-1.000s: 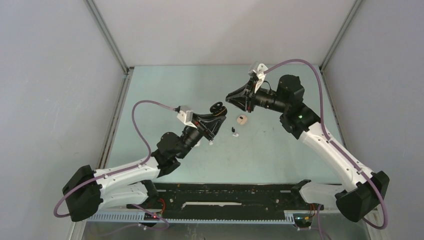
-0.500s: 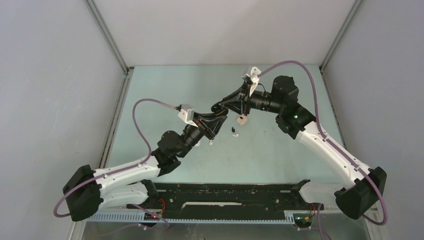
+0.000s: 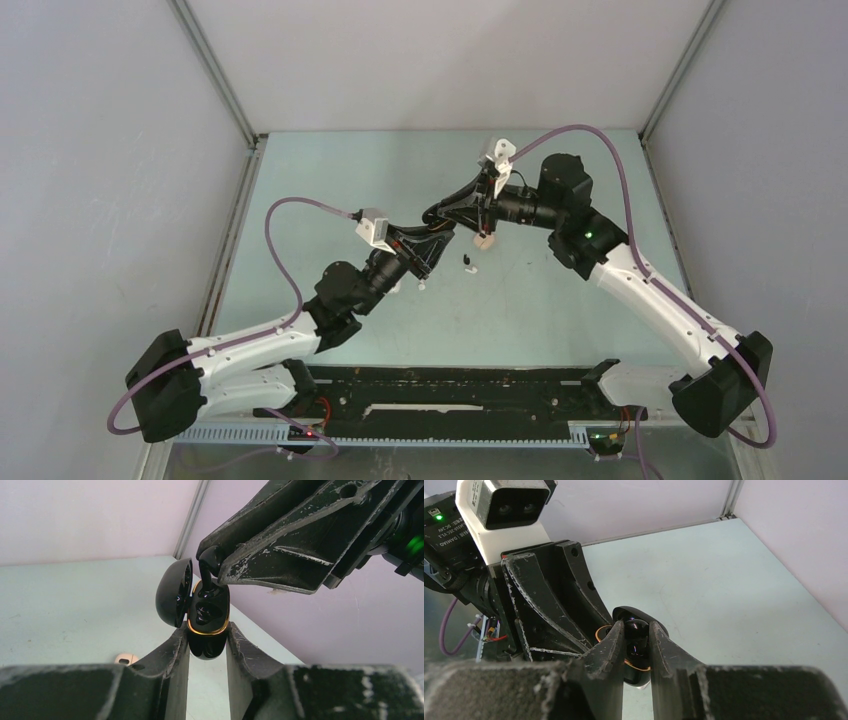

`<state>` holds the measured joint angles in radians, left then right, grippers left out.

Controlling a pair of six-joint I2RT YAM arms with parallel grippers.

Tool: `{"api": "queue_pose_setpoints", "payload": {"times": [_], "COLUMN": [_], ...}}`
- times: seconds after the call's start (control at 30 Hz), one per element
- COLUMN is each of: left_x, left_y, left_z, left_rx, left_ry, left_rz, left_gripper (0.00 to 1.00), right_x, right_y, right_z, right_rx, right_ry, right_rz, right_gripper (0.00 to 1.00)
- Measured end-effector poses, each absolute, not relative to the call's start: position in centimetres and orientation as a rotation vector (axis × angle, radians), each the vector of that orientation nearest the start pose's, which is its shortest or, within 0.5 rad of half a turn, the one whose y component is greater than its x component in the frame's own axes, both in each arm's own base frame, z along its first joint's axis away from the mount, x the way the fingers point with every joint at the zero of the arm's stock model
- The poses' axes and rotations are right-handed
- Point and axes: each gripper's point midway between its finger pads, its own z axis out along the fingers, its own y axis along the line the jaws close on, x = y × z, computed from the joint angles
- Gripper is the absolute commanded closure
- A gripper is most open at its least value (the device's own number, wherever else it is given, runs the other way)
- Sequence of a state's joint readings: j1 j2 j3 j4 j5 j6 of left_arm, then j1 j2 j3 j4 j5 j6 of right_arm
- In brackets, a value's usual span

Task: Insert the wireless bluetooth earbuds into the charging case
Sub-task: Place the earbud in the charging case.

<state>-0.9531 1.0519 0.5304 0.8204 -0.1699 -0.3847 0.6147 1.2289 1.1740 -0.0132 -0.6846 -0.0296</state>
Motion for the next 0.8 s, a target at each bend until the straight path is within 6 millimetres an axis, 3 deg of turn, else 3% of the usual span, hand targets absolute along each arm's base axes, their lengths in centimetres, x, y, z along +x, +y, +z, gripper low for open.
{"api": "queue_pose_setpoints", "payload": {"times": [0.8], "left_x": [23.34], "left_y": [-30.17], "left_z": [30.96], "left_rx": [0.22], "left_ry": [1.329], "left_rz": [-1.032], "left_gripper": [1.0], "right_x": [25.98], "right_y": [30.7], "right_z": [34.98], "right_rx": [-1.027], "right_ry": [1.388], "right_rz": [0.962], "right_gripper": [1.0]}}
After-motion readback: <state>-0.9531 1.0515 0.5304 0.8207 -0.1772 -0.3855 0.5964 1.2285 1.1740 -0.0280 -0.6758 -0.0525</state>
